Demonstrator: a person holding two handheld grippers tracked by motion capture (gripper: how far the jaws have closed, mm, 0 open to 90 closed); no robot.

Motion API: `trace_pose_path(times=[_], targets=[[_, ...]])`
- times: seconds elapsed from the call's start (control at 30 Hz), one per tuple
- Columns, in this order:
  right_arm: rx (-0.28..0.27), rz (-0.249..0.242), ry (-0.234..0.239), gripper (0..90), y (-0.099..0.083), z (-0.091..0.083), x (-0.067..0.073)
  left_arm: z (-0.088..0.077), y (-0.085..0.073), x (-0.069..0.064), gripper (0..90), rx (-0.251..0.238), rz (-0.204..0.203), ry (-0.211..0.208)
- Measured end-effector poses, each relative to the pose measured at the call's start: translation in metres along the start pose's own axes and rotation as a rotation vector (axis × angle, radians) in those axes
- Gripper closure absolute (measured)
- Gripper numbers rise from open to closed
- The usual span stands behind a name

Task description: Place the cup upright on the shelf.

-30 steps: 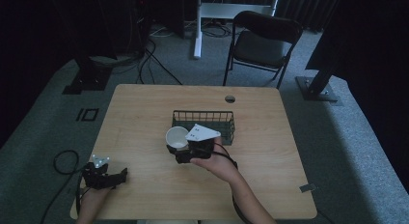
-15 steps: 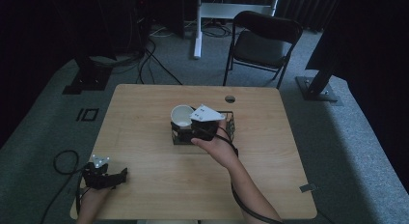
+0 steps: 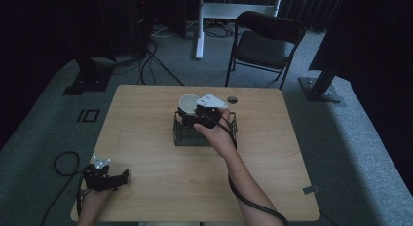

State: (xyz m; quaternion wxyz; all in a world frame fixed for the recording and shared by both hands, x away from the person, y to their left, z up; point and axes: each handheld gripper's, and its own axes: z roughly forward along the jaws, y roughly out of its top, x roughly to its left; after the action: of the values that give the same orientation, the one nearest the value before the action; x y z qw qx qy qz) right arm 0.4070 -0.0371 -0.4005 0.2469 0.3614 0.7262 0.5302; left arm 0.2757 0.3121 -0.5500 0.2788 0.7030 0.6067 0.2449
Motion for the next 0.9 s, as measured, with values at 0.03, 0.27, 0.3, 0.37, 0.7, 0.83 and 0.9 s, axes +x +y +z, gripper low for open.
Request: trace_pose_path(times=[0.03, 0.27, 0.3, 0.37, 0.7, 0.83, 0.9], targets=[[0.009, 0.005, -0.003, 20.1, -0.002, 0.006, -0.002, 0.000, 0.000, 0.000, 0.9, 0.000, 0.000, 0.000], [0.049, 0.028, -0.016, 20.1, -0.012, 0.022, -0.004, 0.000, 0.000, 0.000, 0.9, 0.000, 0.001, 0.000], [0.049, 0.028, -0.016, 20.1, -0.012, 0.022, -0.004, 0.000, 0.000, 0.000, 0.9, 0.000, 0.001, 0.000], [0.066, 0.036, -0.020, 20.1, -0.018, 0.029, -0.005, 0.000, 0.000, 0.000, 0.9, 0.001, 0.000, 0.000], [0.120, 0.041, -0.029, 20.1, -0.035, 0.044, -0.005, 0.000, 0.000, 0.000, 0.9, 0.002, 0.002, 0.000], [0.155, 0.045, -0.033, 20.1, -0.045, 0.049, -0.007, 0.000, 0.000, 0.000, 0.9, 0.002, 0.002, 0.000], [0.150, 0.052, -0.033, 20.1, -0.045, 0.049, -0.008, 0.000, 0.000, 0.000, 0.9, 0.002, 0.002, 0.000]])
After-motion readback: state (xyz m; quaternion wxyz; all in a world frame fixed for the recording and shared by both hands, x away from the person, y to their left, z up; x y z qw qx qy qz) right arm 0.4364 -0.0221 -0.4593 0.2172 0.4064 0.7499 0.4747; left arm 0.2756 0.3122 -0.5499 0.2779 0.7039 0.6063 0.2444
